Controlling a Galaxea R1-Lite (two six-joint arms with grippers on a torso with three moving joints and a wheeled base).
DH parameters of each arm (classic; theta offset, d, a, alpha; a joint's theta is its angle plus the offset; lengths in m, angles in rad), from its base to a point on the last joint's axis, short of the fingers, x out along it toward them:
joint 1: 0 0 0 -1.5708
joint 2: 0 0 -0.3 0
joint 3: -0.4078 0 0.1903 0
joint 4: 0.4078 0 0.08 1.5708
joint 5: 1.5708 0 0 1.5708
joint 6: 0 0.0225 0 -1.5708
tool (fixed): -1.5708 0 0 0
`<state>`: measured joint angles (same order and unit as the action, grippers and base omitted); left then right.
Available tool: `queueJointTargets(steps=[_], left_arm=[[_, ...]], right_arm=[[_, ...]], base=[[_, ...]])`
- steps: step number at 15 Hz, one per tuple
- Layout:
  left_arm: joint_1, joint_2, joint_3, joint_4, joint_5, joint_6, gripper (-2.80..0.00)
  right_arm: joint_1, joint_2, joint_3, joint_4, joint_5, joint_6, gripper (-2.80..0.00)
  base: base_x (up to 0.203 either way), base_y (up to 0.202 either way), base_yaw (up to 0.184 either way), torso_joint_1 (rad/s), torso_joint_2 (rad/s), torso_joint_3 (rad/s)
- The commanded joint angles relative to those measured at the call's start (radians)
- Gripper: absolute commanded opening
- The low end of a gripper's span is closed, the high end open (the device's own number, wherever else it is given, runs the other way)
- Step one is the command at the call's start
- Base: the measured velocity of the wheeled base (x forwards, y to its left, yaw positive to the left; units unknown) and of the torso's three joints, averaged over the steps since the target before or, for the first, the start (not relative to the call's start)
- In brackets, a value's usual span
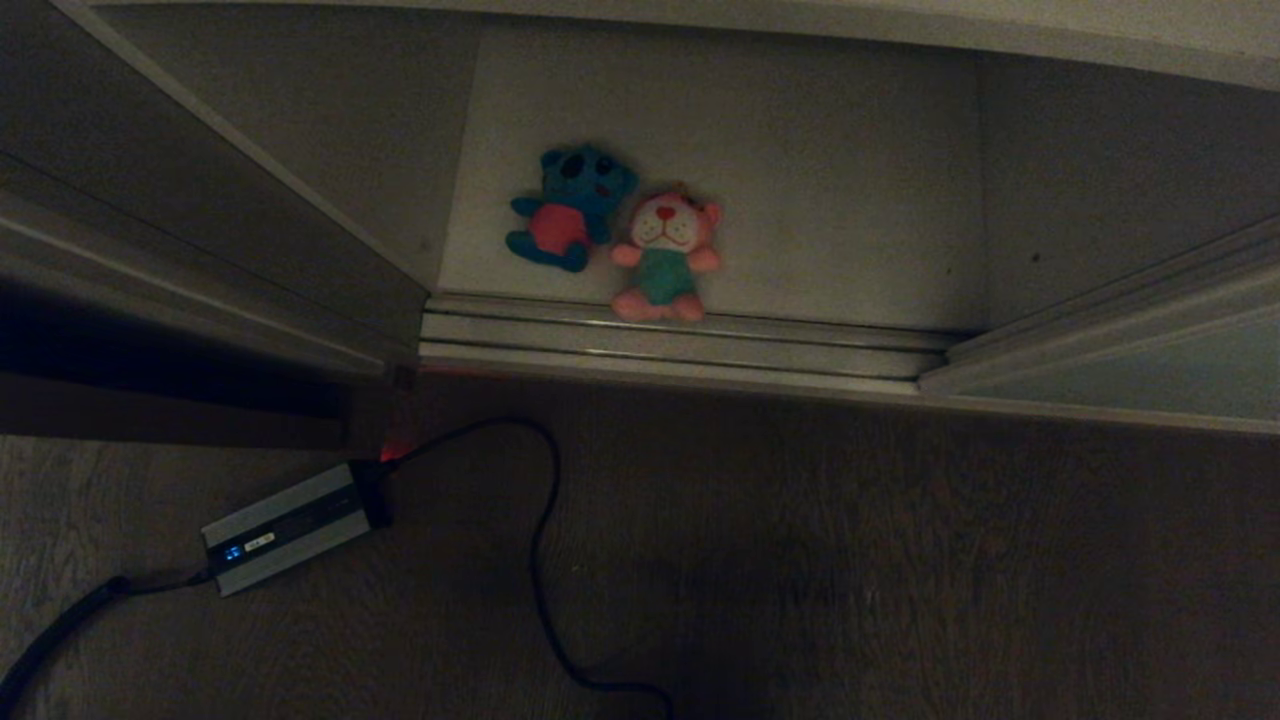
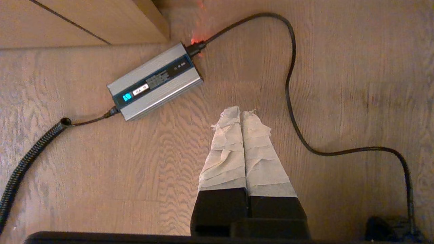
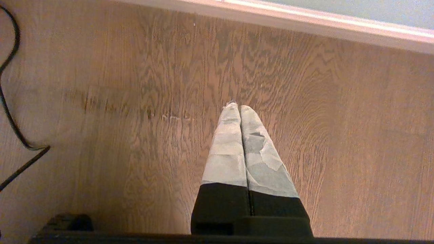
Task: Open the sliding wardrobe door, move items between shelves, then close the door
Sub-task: Close the door
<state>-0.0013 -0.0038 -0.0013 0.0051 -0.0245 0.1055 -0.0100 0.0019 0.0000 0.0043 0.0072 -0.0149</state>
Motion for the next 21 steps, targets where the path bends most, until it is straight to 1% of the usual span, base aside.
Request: queueJointTargets(steps=[1, 4, 10, 12, 15, 17, 21], left_arm=[[0.000, 0.005, 0.001, 0.005, -0.002, 0.006, -2.80], [0.000, 0.005, 0.001, 0.004, -0.001, 0.012, -2.80], [0.000, 0.005, 0.001, 0.003, 0.000, 0.003, -2.80], [0.000, 0.005, 0.001, 0.007, 0.000, 0.014, -2.80], [0.000, 0.005, 0.001, 0.004, 0.003, -0.003, -2.80], [0.000, 0.005, 0.001, 0.006, 0.003, -0.003, -2.80], [0.000, 0.005, 0.001, 0.007, 0.000, 0.008, -2.80]], right_arm=[[0.000, 0.000, 0.004, 0.000, 0.000, 0.000, -2.80], [0.000, 0.000, 0.003, 0.000, 0.000, 0.000, -2.80], [0.001, 0.000, 0.003, 0.000, 0.000, 0.000, -2.80], [0.001, 0.000, 0.003, 0.000, 0.000, 0.000, -2.80], [0.000, 0.000, 0.003, 0.000, 0.000, 0.000, -2.80], [0.000, 0.000, 0.003, 0.000, 0.000, 0.000, -2.80], [0.000, 0.000, 0.003, 0.000, 0.000, 0.000, -2.80]], base=[[0.000, 0.000, 0.000, -0.001, 0.00, 0.157], [0.000, 0.000, 0.000, 0.003, 0.00, 0.189], [0.000, 0.000, 0.000, 0.002, 0.00, 0.201], [0.000, 0.000, 0.000, 0.004, 0.00, 0.206], [0.000, 0.000, 0.000, 0.004, 0.00, 0.204], [0.000, 0.000, 0.000, -0.002, 0.00, 0.205], [0.000, 0.000, 0.000, 0.001, 0.00, 0.204]])
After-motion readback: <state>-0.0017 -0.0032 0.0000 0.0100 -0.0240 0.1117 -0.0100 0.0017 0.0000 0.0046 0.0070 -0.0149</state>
